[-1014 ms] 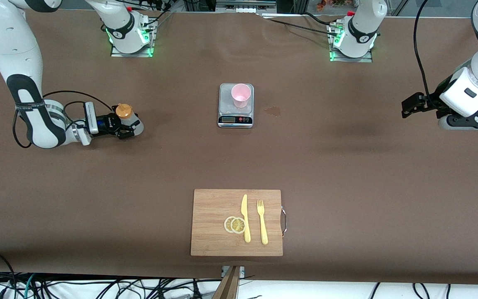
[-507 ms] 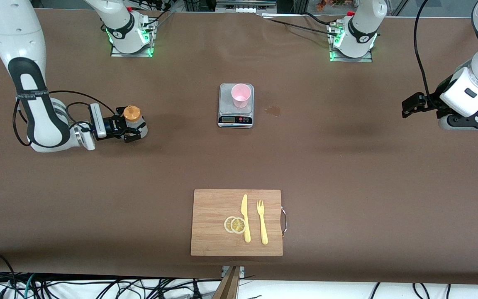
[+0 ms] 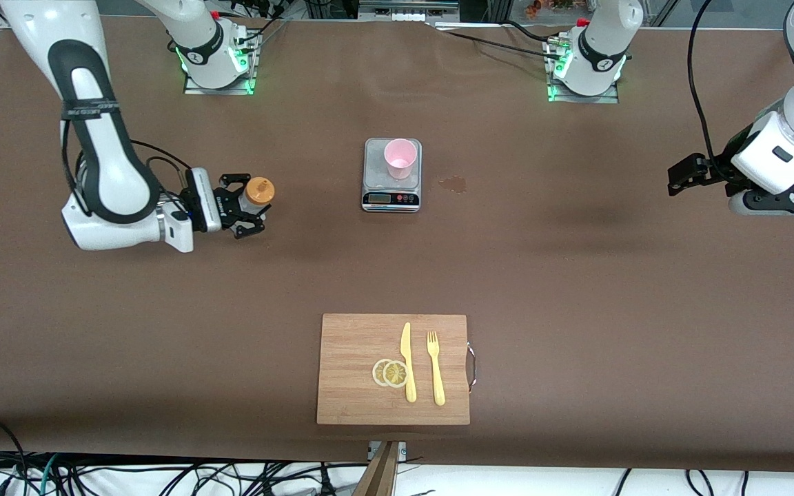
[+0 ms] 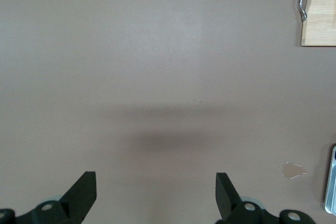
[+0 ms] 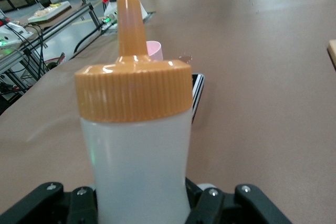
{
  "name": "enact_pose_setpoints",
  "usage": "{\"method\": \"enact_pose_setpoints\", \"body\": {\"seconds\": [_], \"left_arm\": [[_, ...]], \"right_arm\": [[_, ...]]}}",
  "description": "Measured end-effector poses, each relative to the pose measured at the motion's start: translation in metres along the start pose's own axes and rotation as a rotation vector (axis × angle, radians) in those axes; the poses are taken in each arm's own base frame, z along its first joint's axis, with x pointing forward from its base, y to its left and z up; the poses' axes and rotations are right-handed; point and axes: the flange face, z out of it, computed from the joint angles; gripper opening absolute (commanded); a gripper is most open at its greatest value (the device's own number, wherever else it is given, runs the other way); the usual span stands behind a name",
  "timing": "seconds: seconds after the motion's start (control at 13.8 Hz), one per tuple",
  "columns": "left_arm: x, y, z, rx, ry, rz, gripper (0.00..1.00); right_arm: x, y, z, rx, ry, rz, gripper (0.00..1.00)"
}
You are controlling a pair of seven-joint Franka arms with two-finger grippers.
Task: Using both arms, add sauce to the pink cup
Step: 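Carry the sauce bottle with the right gripper over the pink cup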
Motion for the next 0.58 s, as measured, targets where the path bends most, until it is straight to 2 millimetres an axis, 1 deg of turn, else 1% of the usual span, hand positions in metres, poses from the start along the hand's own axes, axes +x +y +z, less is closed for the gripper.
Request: {"method": "enact_pose_setpoints", "body": {"seconds": [0.14, 0.29, 0.43, 0.58], "left_arm": [[0.000, 0.000, 0.000, 0.000, 0.000, 0.000, 1.00], [0.000, 0.000, 0.000, 0.000, 0.000, 0.000, 1.00], [0.000, 0.000, 0.000, 0.000, 0.000, 0.000, 1.00], [0.000, 0.000, 0.000, 0.000, 0.000, 0.000, 1.00]], "right_arm": [[0.025, 0.010, 0.013, 0.005, -0.099, 0.061, 0.00], [0.054, 0.017, 0.035, 0.008, -0.204, 0.121, 0.00], [0.078, 0.018, 0.057, 0.020, -0.332, 0.182, 0.00], [0.100, 0.018, 0.073, 0.018, -0.441, 0.232, 0.00]]}}
